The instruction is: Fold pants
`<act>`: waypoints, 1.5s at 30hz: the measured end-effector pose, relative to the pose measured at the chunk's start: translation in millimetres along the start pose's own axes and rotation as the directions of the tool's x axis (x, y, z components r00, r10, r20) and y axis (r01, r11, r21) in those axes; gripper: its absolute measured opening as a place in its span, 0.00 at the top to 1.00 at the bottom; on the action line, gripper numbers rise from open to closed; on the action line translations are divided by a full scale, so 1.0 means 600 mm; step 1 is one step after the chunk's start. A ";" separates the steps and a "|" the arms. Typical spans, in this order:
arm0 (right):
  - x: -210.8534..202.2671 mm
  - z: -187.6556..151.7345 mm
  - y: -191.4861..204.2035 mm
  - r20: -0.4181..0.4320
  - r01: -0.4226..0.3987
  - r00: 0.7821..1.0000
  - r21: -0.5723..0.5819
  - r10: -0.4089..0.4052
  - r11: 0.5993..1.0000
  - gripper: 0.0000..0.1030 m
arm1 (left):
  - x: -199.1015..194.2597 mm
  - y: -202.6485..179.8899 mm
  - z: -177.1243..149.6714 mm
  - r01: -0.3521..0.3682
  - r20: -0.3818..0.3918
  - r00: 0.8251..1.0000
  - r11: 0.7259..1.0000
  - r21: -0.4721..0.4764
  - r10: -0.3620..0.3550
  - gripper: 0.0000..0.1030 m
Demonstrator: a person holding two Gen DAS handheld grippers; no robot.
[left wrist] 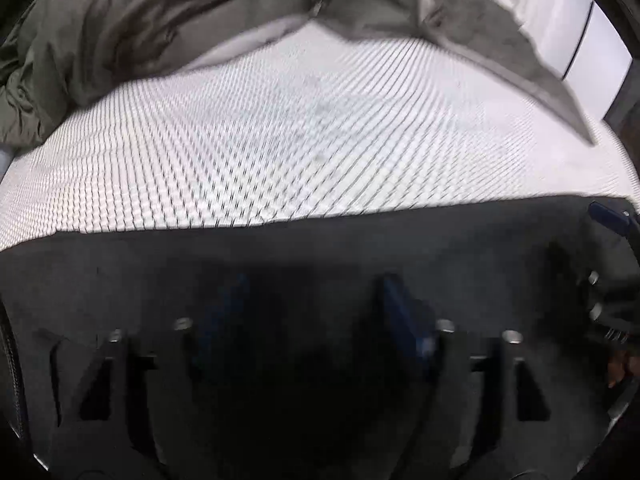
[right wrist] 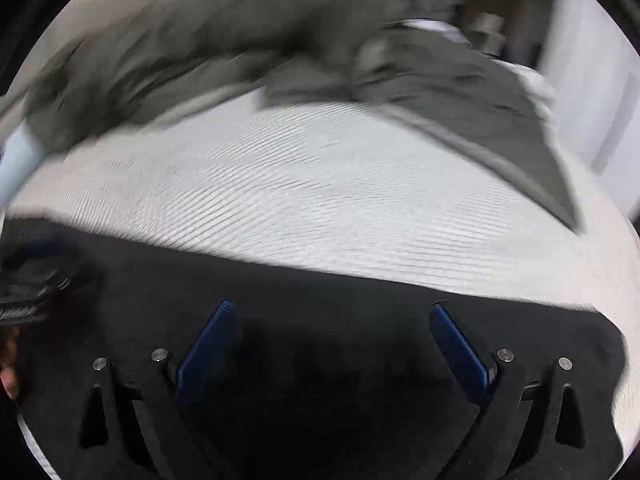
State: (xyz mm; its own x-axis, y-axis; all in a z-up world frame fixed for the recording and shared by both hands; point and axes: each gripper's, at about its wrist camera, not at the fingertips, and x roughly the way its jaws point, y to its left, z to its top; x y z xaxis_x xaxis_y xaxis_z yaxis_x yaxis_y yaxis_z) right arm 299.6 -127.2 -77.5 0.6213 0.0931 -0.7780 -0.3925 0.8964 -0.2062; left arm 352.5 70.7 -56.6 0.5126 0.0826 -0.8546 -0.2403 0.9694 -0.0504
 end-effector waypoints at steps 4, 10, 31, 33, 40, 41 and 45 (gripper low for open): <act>0.016 -0.026 -0.051 -0.035 0.093 0.995 0.063 -0.091 0.994 0.05 | -0.010 0.017 -0.015 0.014 0.027 1.000 1.000 0.005 -0.015 0.50; 0.003 -0.098 -0.262 -0.146 0.378 0.925 0.411 -0.349 0.830 0.07 | -0.007 0.058 -0.018 0.037 0.039 0.999 0.999 -0.025 -0.036 0.50; -0.172 -0.280 -0.112 -0.109 0.418 0.905 0.063 -0.410 0.906 0.06 | -0.112 -0.099 -0.194 0.199 -0.017 0.979 0.926 0.322 -0.205 0.14; -0.189 -0.318 -0.169 -0.118 0.377 0.926 0.211 -0.359 0.902 0.06 | -0.114 -0.088 -0.200 0.180 -0.002 0.982 0.931 0.318 -0.189 0.13; -0.299 -0.382 -0.235 0.079 0.051 0.989 0.591 -0.121 0.805 0.06 | -0.175 -0.125 -0.218 0.290 0.069 0.945 0.917 0.275 -0.319 0.13; -0.304 -0.396 -0.252 0.152 -0.079 0.988 0.662 -0.031 0.745 0.06 | -0.180 -0.141 -0.219 0.312 0.071 0.936 0.904 0.292 -0.346 0.13; -0.259 -0.415 -0.302 0.325 -0.412 0.911 0.753 0.254 0.513 0.07 | -0.159 -0.204 -0.231 0.303 0.004 0.944 0.871 0.386 -0.330 0.11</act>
State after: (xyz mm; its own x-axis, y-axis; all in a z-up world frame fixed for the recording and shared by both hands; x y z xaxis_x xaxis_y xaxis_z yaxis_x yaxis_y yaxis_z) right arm 105.2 -412.0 -67.1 0.6869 0.4535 -0.5679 0.0534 0.7479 0.6617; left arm 218.8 -87.7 -40.2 0.5665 -0.2410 -0.7880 0.2639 0.9590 -0.1036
